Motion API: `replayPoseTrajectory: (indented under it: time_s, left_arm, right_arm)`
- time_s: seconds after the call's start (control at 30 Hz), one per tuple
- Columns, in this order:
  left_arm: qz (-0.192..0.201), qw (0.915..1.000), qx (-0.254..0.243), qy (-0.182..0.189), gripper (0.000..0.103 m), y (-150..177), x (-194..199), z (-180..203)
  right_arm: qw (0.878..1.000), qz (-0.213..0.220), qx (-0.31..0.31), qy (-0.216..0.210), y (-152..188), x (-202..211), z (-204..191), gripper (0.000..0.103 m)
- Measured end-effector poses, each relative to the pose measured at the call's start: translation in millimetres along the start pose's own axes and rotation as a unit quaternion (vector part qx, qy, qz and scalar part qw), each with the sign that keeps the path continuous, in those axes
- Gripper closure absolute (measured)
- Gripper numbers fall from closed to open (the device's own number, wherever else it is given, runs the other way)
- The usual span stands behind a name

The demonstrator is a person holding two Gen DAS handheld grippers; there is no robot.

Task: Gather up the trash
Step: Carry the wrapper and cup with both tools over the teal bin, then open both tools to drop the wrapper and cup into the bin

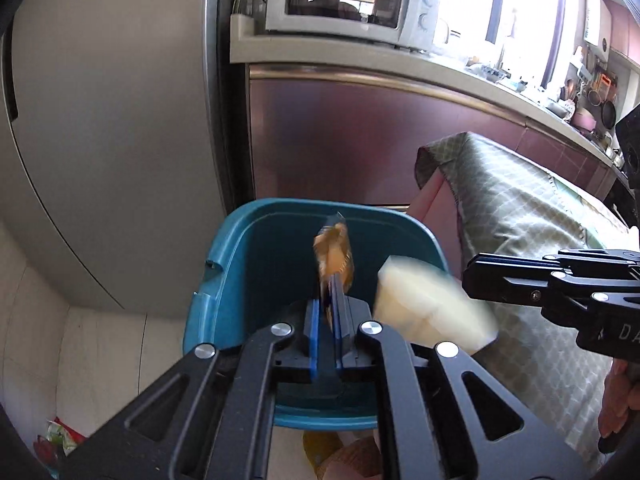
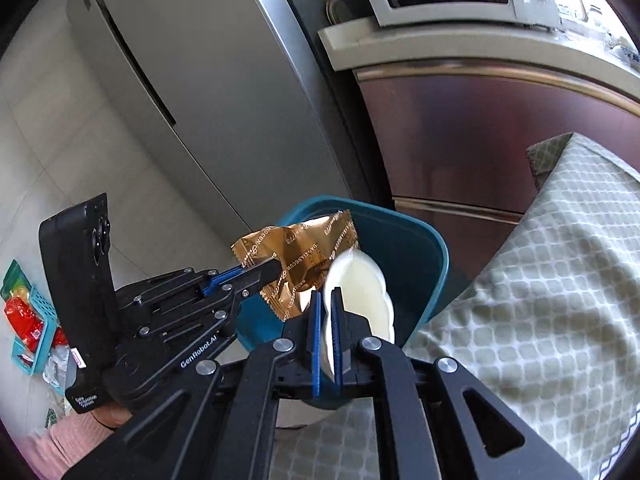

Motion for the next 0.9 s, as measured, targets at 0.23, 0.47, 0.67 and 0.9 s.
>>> replayPoseTrajectory:
  time_s: [0.23, 0.47, 0.67, 0.9]
  left_arm:
    - [-0.018, 0.9998, 0.003, -0.003, 0.095, 15.9, -22.2, -3.3]
    - [0.020, 0.9997, -0.011, 0.011, 0.083, 10.5, -4.2, 19.6]
    - [0.073, 0.9932, -0.056, 0.072, 0.071, 4.6, 44.9, 88.8]
    - [0.080, 0.9727, -0.128, 0.176, 0.062, 28.3, 91.4, 201.5]
  right_arm:
    - [1.000, 0.005, -0.018, -0.008, 2.2, 9.0, 3.0, 0.095]
    - [0.998, 0.065, 0.007, -0.002, 17.0, 73.9, 3.9, 0.074]
    - [0.991, 0.131, 0.001, 0.030, 50.0, 158.9, 25.0, 0.060]
    - [0.973, 0.184, -0.064, 0.122, 119.0, 261.6, 78.6, 0.054]
Point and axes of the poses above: each gripper's, at about its wrist camera, not at the fingertips, and x roughly against the way its jaws point, z to its right, y to its underside, the point moved 10 cm from there along -x, roughly the way its jaws point, and after that the axes turned 9 degrees about x, right-handed, at the moved point
